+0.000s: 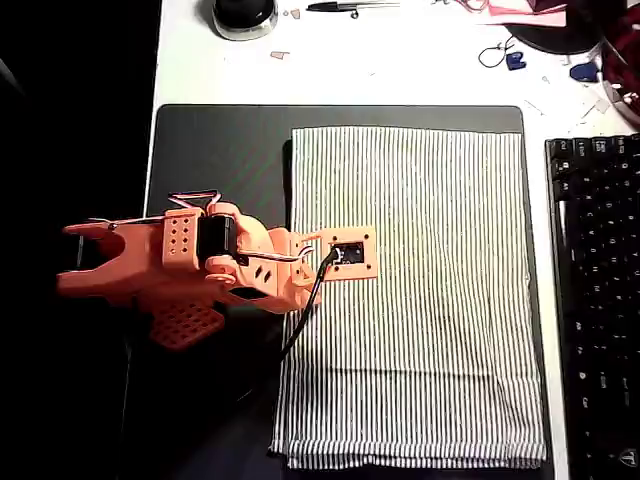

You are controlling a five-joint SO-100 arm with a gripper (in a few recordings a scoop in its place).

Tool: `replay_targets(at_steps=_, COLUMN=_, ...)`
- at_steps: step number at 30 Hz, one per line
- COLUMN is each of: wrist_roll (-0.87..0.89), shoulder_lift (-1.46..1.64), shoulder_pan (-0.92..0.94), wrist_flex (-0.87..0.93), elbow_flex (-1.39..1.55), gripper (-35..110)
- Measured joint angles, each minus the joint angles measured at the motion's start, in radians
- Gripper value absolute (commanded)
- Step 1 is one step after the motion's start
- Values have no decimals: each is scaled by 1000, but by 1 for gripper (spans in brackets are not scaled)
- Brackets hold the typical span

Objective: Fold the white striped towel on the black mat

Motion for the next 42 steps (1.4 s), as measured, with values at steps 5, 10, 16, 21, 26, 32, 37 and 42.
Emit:
replay_targets(at_steps=5, wrist_roll=5, shoulder_lift=-54, shoulder_pan=-31, wrist_flex=40, elbow_flex=-75, gripper=0)
replay_targets(at_steps=10, wrist_roll=43, shoulder_lift=-225, shoulder_pan=-87, wrist_flex=72, elbow_flex=-235, gripper=0)
replay_targets(at_steps=16, wrist_roll=150, shoulder_lift=-483, shoulder_pan=-213, wrist_flex=84, elbow_flex=-448, gripper=0)
replay_targets(at_steps=21, wrist_roll=287, shoulder_lift=-719, shoulder_pan=-336, wrist_flex=100, elbow_flex=-663, gripper=0)
replay_targets(at_steps=26, wrist_roll=383, shoulder_lift=-868, shoulder_pan=-434, wrist_flex=103, elbow_flex=-824, gripper=0)
replay_targets(at_steps=32, wrist_roll=456, shoulder_lift=-1046, shoulder_pan=-512, wrist_flex=103, elbow_flex=-983, gripper=0)
replay_targets(at_steps=37, wrist_roll=512, shoulder_lift=-1187, shoulder_pan=-549, wrist_flex=95, elbow_flex=-1100, gripper=0)
replay_targets(at_steps=42, wrist_roll=552, shoulder_lift=-1318, shoulder_pan=-578, wrist_flex=74, elbow_flex=-1193, gripper=0)
